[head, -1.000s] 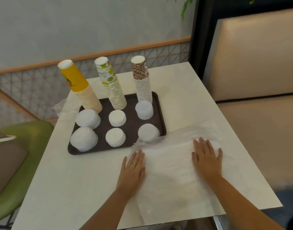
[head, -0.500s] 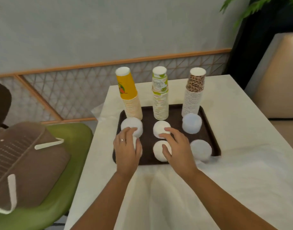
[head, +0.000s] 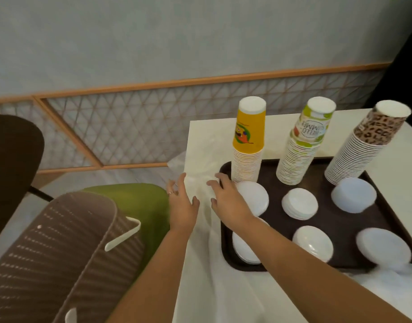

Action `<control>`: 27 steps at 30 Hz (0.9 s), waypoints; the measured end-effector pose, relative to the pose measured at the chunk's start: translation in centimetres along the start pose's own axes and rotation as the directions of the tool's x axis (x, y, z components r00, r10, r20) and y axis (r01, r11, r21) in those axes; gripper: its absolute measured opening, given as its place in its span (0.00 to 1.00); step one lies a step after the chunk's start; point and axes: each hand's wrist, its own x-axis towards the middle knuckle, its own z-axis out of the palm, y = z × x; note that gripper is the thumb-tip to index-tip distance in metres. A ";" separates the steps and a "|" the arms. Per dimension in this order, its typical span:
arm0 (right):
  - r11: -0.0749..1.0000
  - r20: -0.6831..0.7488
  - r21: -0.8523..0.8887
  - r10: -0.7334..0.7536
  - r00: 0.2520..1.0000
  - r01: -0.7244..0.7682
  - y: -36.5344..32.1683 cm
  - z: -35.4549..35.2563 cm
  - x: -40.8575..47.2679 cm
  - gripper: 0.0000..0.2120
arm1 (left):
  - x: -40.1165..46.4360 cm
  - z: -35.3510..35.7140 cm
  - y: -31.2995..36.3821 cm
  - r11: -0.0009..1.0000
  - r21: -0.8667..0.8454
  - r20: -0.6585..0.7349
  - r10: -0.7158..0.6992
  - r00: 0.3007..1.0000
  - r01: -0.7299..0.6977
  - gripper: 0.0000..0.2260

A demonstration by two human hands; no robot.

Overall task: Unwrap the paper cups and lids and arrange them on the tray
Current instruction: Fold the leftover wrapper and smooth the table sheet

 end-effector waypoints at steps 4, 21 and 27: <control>0.984 0.163 -0.144 0.128 0.978 -0.104 -0.9 2.0 4.0 0.30 | 2.7 1.0 -1.0 0.984 -0.108 0.120 -0.131 0.984 0.144 0.32; 0.826 0.286 -0.527 0.394 0.873 -0.200 0.7 3.3 9.4 0.29 | 7.6 4.8 -0.8 0.856 -0.364 0.117 -0.347 0.930 0.366 0.12; 0.791 0.293 -0.599 0.362 0.885 -0.126 0.5 2.7 9.0 0.29 | 7.1 2.6 1.0 0.876 -0.377 -0.022 -0.335 0.942 0.303 0.18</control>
